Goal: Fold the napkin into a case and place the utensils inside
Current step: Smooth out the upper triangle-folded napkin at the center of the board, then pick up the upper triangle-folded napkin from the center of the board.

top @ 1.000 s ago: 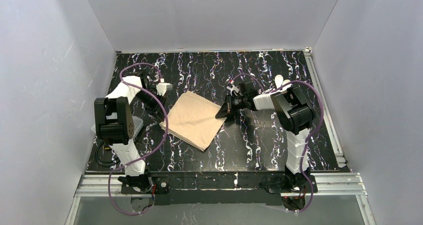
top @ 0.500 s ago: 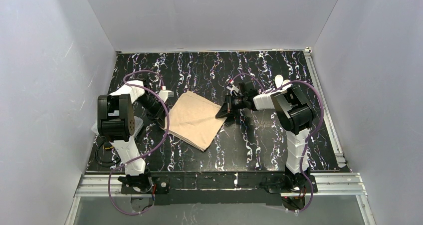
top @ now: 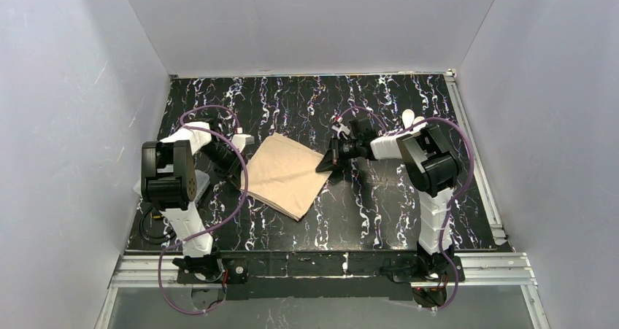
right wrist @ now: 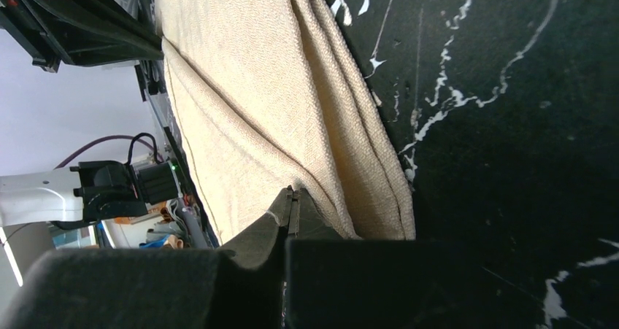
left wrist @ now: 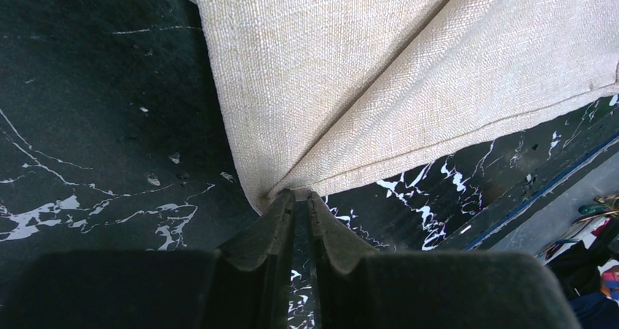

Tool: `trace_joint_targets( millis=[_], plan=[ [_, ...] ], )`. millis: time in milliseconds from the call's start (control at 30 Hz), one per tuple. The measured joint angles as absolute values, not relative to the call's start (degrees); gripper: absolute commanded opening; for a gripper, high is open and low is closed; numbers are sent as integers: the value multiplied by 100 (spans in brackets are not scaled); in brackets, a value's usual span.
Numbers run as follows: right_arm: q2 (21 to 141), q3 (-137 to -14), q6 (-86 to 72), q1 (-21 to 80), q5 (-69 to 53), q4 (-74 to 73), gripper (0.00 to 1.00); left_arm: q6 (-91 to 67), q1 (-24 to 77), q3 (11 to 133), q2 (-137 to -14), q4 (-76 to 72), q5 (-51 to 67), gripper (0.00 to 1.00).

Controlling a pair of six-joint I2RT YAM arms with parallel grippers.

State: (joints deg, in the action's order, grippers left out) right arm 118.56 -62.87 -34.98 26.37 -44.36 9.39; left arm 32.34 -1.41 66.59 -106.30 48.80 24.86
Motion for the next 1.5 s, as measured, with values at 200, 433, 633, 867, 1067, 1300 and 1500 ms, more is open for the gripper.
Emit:
trace_joint_targets(
  millis=[200, 433, 633, 867, 1067, 1300, 1500],
  plan=[
    [11865, -6355, -3441, 2432, -4392, 834, 1, 3157, 36, 6654, -10637, 4950, 2722, 12],
    [12101, -7043, -3076, 2276, -4141, 283, 1, 3028, 556, 6552, -10643, 4998, 2995, 15],
    [12088, -7336, -2792, 2309, -3887, -252, 4, 3011, 558, 6963, -10593, 5142, 2930, 27],
    [11439, -7548, -2189, 2578, -3076, -1323, 42, 3199, 480, 7896, -9548, 5402, 2834, 52],
    [10610, -8071, -1533, 3197, -2233, -2049, 66, 3489, 132, 7861, -8235, 5070, 2836, 58],
    [9662, -8169, -803, 4298, -589, -2477, 99, 3721, -104, 8353, -8178, 5122, 3341, 64],
    [8814, -7631, -233, 4567, 322, -2307, 99, 4700, -287, 7487, -7522, 5004, 4436, 64]
  ],
)
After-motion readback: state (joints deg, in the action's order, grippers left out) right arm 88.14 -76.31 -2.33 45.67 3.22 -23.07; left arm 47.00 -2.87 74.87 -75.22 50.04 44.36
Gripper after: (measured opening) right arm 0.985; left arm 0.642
